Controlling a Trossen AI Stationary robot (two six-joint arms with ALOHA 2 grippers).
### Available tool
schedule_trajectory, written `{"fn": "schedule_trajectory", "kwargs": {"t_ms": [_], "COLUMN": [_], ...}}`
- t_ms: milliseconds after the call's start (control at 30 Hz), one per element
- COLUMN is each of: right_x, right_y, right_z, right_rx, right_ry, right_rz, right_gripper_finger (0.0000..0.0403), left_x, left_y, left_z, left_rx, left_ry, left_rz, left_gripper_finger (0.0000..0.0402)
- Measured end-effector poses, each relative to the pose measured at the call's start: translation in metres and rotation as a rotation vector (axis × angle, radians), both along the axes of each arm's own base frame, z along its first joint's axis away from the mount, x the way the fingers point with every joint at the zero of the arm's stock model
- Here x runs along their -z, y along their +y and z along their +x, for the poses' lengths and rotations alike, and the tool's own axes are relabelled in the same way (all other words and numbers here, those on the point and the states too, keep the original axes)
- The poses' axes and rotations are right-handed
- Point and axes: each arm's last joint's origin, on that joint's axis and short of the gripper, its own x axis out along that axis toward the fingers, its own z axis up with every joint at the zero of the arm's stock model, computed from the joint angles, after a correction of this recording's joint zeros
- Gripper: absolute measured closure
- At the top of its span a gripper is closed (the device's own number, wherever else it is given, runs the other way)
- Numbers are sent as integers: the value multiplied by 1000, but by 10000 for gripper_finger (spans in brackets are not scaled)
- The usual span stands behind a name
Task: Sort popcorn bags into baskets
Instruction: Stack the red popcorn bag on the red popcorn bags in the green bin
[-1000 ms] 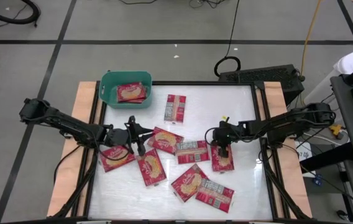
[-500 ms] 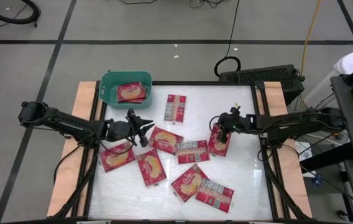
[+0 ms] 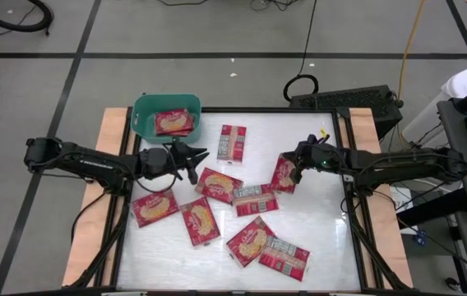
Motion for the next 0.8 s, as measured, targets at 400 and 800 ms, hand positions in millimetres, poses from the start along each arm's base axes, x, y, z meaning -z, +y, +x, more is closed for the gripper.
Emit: {"fn": "schedule_trajectory", "kwargs": {"t_ms": [400, 800], "right_x": [-11, -15], "right_y": [-1, -1], "right_z": [6, 7], "right_rx": [-17, -28], "right_ry": [-115, -150], "right_rz": [-48, -67], "right_gripper_finger": [403, 403], "left_x": [-2, 25], "left_y": [-2, 2], "left_z": [57, 156], "left_rx": [60, 190], "left_ry": [-70, -4], "left_rz": [-9, -60], "left_gripper_finger": [192, 193]}}
